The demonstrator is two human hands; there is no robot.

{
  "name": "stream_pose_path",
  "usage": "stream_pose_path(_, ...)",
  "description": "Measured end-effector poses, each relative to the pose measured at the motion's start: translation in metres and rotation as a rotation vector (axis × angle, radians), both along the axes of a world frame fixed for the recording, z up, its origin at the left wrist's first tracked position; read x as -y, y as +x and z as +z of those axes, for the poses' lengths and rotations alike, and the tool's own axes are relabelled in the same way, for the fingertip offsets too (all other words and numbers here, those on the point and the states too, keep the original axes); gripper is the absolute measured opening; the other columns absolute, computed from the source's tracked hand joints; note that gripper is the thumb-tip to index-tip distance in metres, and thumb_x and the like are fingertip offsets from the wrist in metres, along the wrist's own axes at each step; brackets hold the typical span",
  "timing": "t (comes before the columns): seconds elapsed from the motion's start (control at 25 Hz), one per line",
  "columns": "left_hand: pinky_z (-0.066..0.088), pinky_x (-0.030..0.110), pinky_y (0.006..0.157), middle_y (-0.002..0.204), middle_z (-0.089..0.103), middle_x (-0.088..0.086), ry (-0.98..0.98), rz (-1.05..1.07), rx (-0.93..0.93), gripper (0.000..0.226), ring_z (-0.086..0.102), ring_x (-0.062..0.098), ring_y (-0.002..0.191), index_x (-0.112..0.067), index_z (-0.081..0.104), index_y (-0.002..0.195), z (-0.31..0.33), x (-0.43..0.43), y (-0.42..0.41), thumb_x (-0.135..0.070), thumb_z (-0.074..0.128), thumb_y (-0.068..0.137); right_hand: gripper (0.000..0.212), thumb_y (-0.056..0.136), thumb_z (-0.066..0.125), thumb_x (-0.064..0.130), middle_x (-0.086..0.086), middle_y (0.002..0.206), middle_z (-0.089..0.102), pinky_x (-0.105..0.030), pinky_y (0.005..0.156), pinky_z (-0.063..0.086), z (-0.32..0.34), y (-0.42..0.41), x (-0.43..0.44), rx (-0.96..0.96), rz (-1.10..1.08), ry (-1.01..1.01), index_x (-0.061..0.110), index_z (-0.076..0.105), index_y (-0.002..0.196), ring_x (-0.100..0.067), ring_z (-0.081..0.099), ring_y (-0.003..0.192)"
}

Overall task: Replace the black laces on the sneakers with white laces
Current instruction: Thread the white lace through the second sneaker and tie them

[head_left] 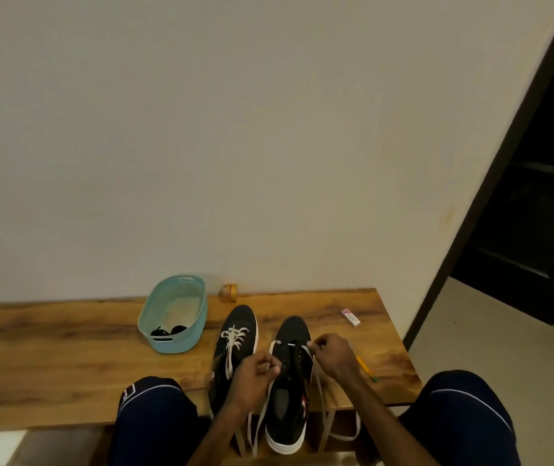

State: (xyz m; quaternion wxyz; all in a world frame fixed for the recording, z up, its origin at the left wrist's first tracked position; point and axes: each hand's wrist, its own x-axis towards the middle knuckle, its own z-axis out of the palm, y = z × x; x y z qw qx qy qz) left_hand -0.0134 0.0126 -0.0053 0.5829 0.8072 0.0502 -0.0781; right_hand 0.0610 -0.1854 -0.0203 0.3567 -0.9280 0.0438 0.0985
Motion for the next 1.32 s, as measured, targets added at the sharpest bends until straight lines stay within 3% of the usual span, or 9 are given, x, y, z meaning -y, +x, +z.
stream_pose_path(0.2,0.052,0.030,0.095,0.099,0.070,-0.007,0.072,-0.095,-0.027,0.008,0.064,0.005,0.100,-0.019,0.067,0.093,-0.022,0.013,0.006,-0.012,0.065,0.092,0.029,0.093,0.061,0.050,0.008,0.080,0.065,-0.024,0.059,0.041,-0.035,0.011,-0.010,0.016,-0.051,-0.034,0.021,0.066,0.092,-0.005,0.060,0.074)
stream_pose_path(0.36,0.051,0.022,0.090,0.097,0.070,-0.009,0.076,-0.068,-0.023,0.013,0.064,0.003,0.098,-0.026,0.066,0.088,-0.027,0.019,0.011,-0.014,0.067,0.091,0.027,0.095,0.061,0.044,0.008,0.074,0.064,-0.026,0.058,0.043,-0.050,0.014,-0.013,0.062,-0.050,0.011,0.021,0.065,0.082,-0.005,0.060,0.070)
stream_pose_path(0.64,0.052,0.024,0.091,0.096,0.071,-0.008,0.068,-0.021,-0.049,0.007,0.065,0.003,0.097,-0.020,0.069,0.090,-0.027,0.022,0.008,-0.014,0.068,0.090,0.018,0.092,0.064,0.027,0.002,0.070,0.063,-0.022,0.053,0.040,-0.050,0.015,-0.009,0.025,-0.029,0.107,0.017,0.061,0.076,-0.009,0.058,0.065)
stream_pose_path(0.92,0.051,0.018,0.088,0.098,0.070,-0.011,0.046,-0.006,-0.080,0.009,0.064,0.000,0.099,-0.023,0.069,0.090,-0.030,0.023,-0.001,-0.014,0.068,0.090,0.024,0.092,0.064,0.025,0.004,0.066,0.058,-0.022,0.051,0.037,-0.047,0.017,-0.009,0.005,0.006,0.062,0.020,0.054,0.070,-0.007,0.052,0.060)
stream_pose_path(1.04,0.053,0.025,0.092,0.100,0.070,-0.008,0.019,0.020,-0.086,0.009,0.065,0.007,0.104,-0.021,0.068,0.092,-0.028,0.024,-0.003,-0.012,0.067,0.091,0.020,0.096,0.062,0.029,0.000,0.077,0.065,-0.025,0.060,0.044,-0.043,0.016,-0.005,-0.018,-0.004,0.070,0.015,0.063,0.082,-0.009,0.058,0.070)
stream_pose_path(1.16,0.054,0.035,0.096,0.102,0.071,-0.004,-0.039,0.123,-0.023,0.009,0.065,0.010,0.105,-0.018,0.069,0.095,-0.007,0.021,-0.003,-0.011,0.065,0.092,0.015,0.098,0.060,0.016,-0.006,0.094,0.073,-0.035,0.083,0.054,-0.014,0.010,0.000,0.090,-0.107,0.171,0.008,0.072,0.099,-0.015,0.065,0.086)
stream_pose_path(1.24,0.055,0.033,0.092,0.101,0.072,-0.006,-0.065,0.214,0.114,0.011,0.066,0.012,0.102,-0.021,0.069,0.097,0.025,0.018,0.004,-0.012,0.065,0.093,0.017,0.096,0.060,0.004,-0.002,0.093,0.074,-0.037,0.087,0.056,0.027,0.005,-0.002,0.271,-0.130,0.324,0.011,0.073,0.103,-0.012,0.068,0.087)
stream_pose_path(1.32,0.055,0.024,0.084,0.095,0.074,-0.006,-0.128,0.301,0.297,0.012,0.068,0.011,0.096,-0.023,0.070,0.096,0.074,0.015,0.016,-0.013,0.067,0.092,0.022,0.094,0.064,0.004,0.001,0.088,0.076,-0.027,0.082,0.058,0.084,-0.001,-0.010,0.402,-0.082,0.566,0.016,0.069,0.112,-0.009,0.071,0.086)
